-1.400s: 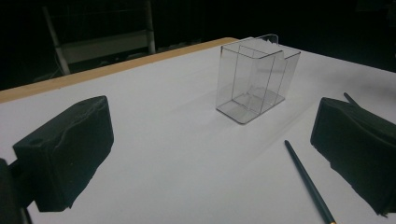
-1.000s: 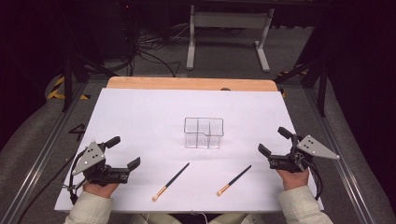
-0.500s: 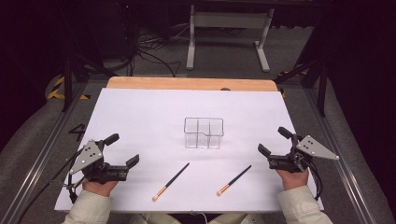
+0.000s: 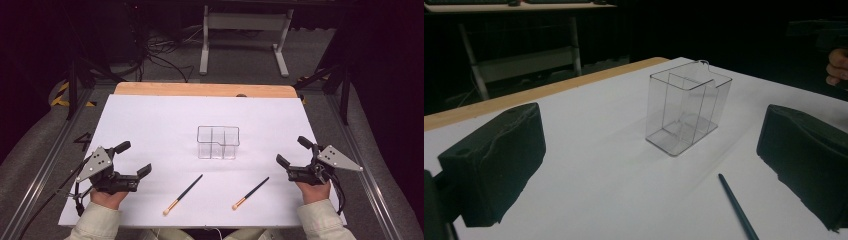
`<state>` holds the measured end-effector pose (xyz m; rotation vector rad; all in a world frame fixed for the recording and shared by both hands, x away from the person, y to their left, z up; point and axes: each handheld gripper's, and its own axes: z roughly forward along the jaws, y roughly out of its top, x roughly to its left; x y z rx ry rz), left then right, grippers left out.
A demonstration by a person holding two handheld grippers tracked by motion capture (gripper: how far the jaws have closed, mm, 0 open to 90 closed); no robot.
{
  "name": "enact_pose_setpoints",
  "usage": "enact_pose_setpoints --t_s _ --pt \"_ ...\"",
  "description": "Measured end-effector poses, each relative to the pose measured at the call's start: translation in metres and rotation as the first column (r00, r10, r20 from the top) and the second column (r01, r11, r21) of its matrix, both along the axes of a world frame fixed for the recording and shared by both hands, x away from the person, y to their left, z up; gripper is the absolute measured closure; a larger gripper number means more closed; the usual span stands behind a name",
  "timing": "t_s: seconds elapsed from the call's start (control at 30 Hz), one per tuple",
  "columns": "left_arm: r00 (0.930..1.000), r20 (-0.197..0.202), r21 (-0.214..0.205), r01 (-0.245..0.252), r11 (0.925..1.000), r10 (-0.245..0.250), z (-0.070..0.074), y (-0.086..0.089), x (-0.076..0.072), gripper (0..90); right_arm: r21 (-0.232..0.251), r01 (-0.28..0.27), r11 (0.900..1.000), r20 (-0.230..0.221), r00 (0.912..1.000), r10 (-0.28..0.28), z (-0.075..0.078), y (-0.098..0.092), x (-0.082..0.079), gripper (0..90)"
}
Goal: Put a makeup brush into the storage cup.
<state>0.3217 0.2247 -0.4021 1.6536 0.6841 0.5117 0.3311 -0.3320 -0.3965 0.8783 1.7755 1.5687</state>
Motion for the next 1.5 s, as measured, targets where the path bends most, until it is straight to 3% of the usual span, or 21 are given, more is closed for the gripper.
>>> enact_pose_setpoints --t_s 0.17,0.7,0.9,1.0,1.07,1.1,1.17,1.2,1.3,1.33,1.37,1.4,1.5 --pt "0.9993 0.005 0.013 0.037 0.9992 -0.037 0.004 -0.013 0.004 0.2 0.009 0.002 1.0000 -0.004 1.0000 -0.001 0.000 -0.001 -0.001 0.2" --pt "0.9932 0.007 -0.001 0.116 0.9933 -0.116 0.015 -0.042 0.012 0.2 0.042 -0.002 0.9991 -0.013 0.9999 0.003 -0.001 -0.004 -0.001 0.2" --pt "0.9916 -0.032 0.027 0.126 0.9916 -0.125 0.018 -0.050 0.014 0.2 0.053 -0.004 0.9986 -0.011 0.9999 0.005 -0.001 -0.006 0.000 0.3" --pt "0.9889 -0.079 0.061 0.131 0.9895 -0.126 0.020 -0.055 0.017 0.2 0.053 -0.002 0.9986 -0.010 1.0000 0.003 -0.001 -0.006 -0.001 0.2" --pt "0.9851 -0.118 0.112 0.139 0.9840 -0.125 0.021 -0.059 0.018 0.3 0.050 -0.003 0.9987 -0.008 1.0000 0.003 0.000 -0.007 -0.001 0.2" --pt "0.9851 -0.118 0.112 0.139 0.9840 -0.125 0.021 -0.059 0.018 0.5 0.050 -0.003 0.9987 -0.008 1.0000 0.003 0.000 -0.007 -0.001 0.2" --pt "0.9770 -0.164 0.181 0.165 0.9695 -0.136 0.023 -0.064 0.020 0.9 0.051 -0.005 0.9987 -0.012 0.9999 0.006 0.000 -0.006 -0.001 0.2" --pt "0.9770 -0.164 0.181 0.165 0.9695 -0.136 0.023 -0.064 0.020 1.0 0.051 -0.005 0.9987 -0.012 0.9999 0.006 0.000 -0.006 -0.001 0.2" --pt "0.9749 -0.179 0.229 0.173 0.9579 -0.133 0.024 -0.068 0.020 1.6 0.049 -0.007 0.9988 -0.013 0.9999 0.007 -0.001 -0.006 -0.002 0.3" --pt "0.9675 -0.206 0.263 0.199 0.9442 -0.146 0.025 -0.072 0.020 2.7 0.044 -0.006 0.9990 -0.011 0.9999 0.007 0.000 -0.007 -0.002 0.3" --pt "0.9675 -0.206 0.263 0.199 0.9442 -0.146 0.025 -0.072 0.020 2.7 0.044 -0.006 0.9990 -0.011 0.9999 0.007 0.000 -0.007 -0.002 0.3" --pt "0.9644 -0.218 0.281 0.209 0.9368 -0.150 0.025 -0.074 0.020 2.7 0.046 -0.007 0.9989 -0.012 0.9999 0.008 0.000 -0.007 -0.002 0.2" --pt "0.9603 -0.240 0.311 0.215 0.9257 -0.142 0.025 -0.078 0.019 2.6 0.047 -0.009 0.9989 -0.016 0.9998 0.010 -0.001 -0.006 -0.002 0.2"
